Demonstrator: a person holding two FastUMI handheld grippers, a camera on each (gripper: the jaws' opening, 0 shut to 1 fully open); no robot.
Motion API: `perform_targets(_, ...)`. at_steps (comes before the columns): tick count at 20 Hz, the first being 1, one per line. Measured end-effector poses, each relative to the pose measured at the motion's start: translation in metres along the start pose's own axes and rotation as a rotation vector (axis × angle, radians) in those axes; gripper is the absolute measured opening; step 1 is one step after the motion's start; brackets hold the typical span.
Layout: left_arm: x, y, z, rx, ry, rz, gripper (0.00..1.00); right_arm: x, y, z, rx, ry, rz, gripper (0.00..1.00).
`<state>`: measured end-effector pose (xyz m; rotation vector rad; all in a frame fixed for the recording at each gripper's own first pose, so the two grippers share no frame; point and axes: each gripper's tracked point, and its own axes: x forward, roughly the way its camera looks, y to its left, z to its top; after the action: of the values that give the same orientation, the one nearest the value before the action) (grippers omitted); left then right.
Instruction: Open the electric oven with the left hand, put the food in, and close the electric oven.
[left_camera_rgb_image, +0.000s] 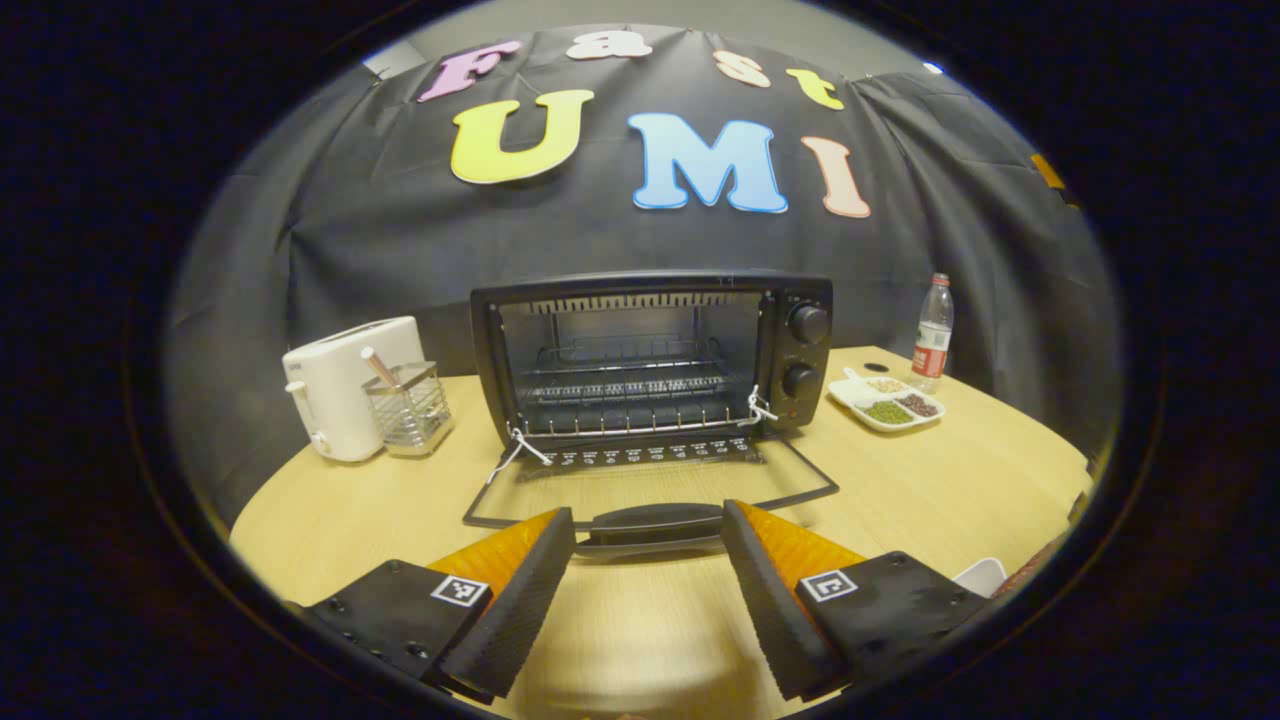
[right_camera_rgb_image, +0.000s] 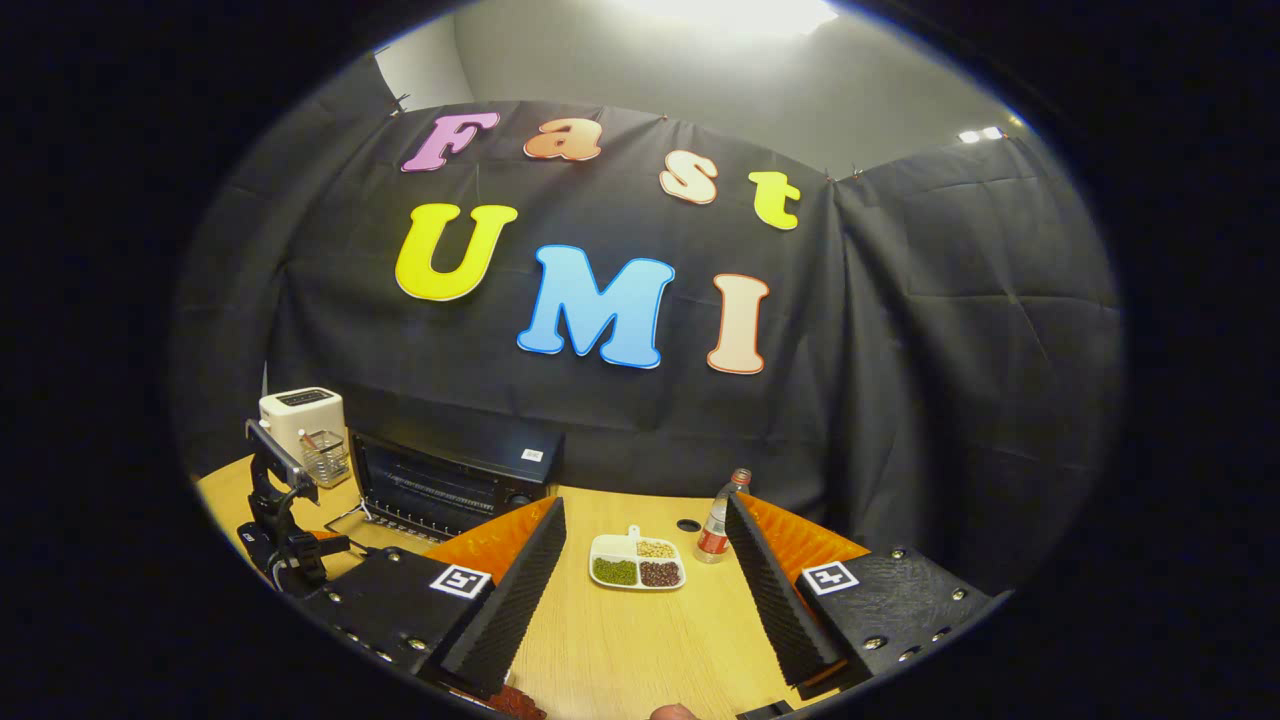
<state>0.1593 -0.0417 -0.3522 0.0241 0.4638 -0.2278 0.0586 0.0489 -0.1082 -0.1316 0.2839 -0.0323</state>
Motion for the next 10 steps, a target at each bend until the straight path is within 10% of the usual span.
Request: perform_targets(10,-0.133,0.008,0.115,-0.071,-0.219,0.120,0.94,-0.020,0.030,-0.092,0.149,0.238,0.284,0.98)
